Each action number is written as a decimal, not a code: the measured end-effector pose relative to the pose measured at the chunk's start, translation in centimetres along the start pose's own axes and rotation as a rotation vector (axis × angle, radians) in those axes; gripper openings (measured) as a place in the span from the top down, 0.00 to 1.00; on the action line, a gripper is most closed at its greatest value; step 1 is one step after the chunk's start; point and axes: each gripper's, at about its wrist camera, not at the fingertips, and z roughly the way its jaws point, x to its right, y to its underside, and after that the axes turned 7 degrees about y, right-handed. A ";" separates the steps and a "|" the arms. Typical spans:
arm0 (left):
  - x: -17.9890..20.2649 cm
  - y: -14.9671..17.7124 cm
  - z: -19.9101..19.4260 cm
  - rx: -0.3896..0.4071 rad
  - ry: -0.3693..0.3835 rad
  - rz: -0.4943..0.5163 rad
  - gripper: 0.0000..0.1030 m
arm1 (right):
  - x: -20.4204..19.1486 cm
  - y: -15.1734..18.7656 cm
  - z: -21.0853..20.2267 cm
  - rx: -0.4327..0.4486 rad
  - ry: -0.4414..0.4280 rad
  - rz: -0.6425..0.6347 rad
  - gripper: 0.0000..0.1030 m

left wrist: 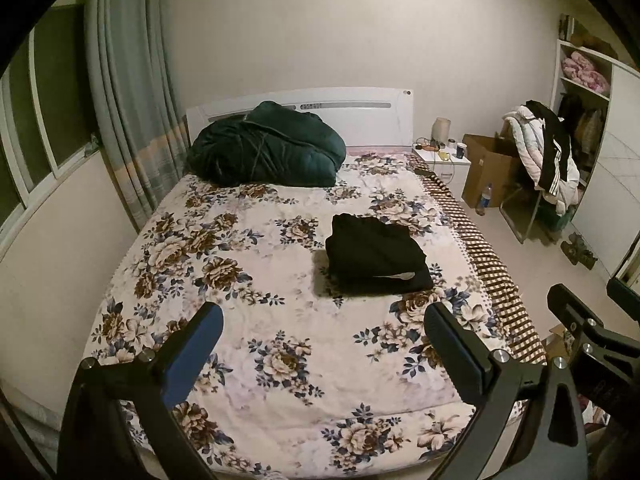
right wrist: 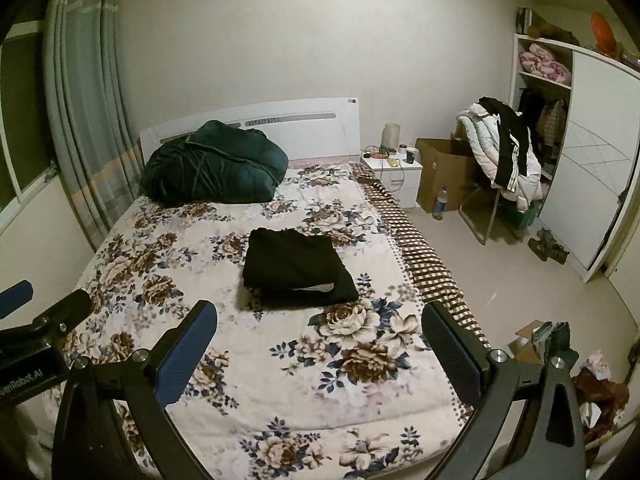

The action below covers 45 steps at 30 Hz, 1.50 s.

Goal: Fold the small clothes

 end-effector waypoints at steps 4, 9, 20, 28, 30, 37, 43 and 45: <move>0.0 0.0 0.0 0.002 0.002 0.000 0.00 | -0.3 -0.1 0.2 -0.001 -0.002 -0.002 0.00; -0.2 0.0 0.0 0.003 0.002 0.002 0.00 | -0.5 -0.8 1.0 -0.001 -0.013 -0.007 0.00; -0.9 -0.2 0.1 0.002 0.002 0.002 0.00 | -1.1 -1.3 1.8 -0.002 -0.026 -0.013 0.00; -1.3 -0.4 0.1 0.006 -0.003 -0.002 0.00 | -1.2 -1.3 2.1 -0.005 -0.034 -0.012 0.00; -1.3 -0.5 0.1 0.007 -0.005 -0.001 0.00 | -1.3 -1.2 2.3 -0.005 -0.034 -0.014 0.00; -1.3 -0.4 0.1 0.006 -0.004 0.001 0.00 | -1.1 -1.4 2.3 -0.005 -0.036 -0.011 0.00; -1.3 -0.7 0.1 0.007 -0.011 -0.002 0.00 | -1.1 -1.3 2.3 -0.004 -0.038 -0.011 0.00; -1.3 -0.6 0.1 0.007 -0.012 0.000 0.00 | -1.1 -1.3 2.4 -0.005 -0.039 -0.014 0.00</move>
